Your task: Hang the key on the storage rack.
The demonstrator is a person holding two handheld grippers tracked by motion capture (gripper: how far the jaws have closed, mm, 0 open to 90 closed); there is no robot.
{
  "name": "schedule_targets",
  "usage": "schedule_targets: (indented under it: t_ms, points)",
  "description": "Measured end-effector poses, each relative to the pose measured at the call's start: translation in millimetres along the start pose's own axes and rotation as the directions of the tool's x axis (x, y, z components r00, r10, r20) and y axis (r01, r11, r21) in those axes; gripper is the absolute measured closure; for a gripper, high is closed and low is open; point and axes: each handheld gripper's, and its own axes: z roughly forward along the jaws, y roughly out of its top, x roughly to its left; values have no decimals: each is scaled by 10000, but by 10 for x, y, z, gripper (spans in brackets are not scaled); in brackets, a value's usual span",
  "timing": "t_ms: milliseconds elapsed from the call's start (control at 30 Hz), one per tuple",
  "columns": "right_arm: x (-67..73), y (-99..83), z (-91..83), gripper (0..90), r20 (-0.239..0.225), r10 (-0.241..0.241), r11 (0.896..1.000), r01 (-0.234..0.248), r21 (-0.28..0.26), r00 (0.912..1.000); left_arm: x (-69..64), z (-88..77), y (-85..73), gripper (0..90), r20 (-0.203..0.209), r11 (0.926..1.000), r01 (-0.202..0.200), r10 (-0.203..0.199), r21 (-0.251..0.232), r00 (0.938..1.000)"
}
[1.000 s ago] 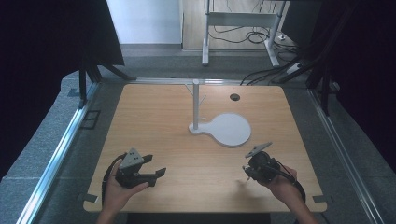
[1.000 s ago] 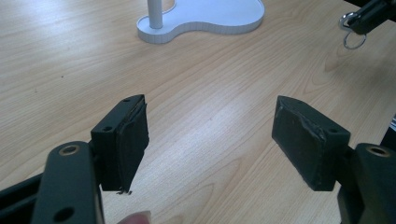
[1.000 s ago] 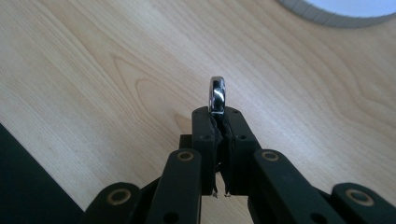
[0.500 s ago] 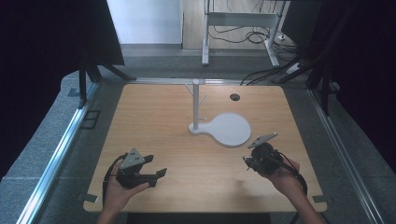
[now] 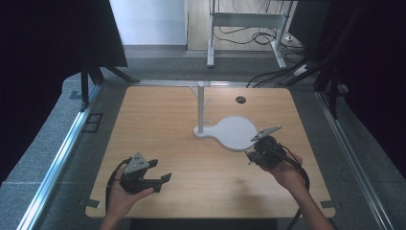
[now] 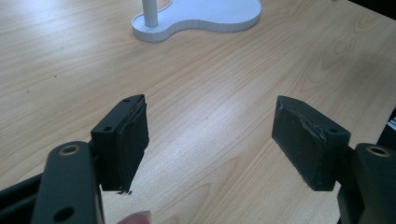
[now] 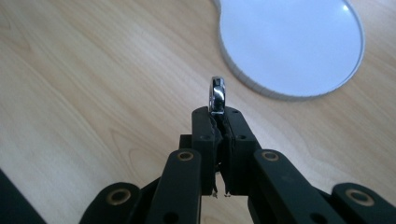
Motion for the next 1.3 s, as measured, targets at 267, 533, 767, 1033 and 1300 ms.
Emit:
schedule_targets:
  t_ms: [267, 533, 767, 1033, 1300]
  points:
    - [-79, 177, 41, 848, 57, 218, 9993, -217, -301, 9997, -2, 0, 1, 277, -6, 10000, -1, 1, 26, 10000]
    - [-153, 324, 110, 848, -49, 449, 9976, -451, -523, 9990, 6, 8, -4, 278, -4, 10000, 13, -13, 51, 10000]
    - [-188, 465, 170, 848, 41, 534, 9973, -531, -500, 9986, 3, 22, -7, 278, 25, 10000, 22, -22, 70, 10000]
    - [-221, 623, 240, 848, 125, 554, 9972, -547, -512, 9984, 10, 25, -9, 278, 51, 10000, 29, -29, 75, 10000]
    - [-256, 712, 287, 848, 260, 673, 9958, -655, -632, 9974, 19, 29, -13, 278, 51, 10000, 51, -51, 77, 10000]
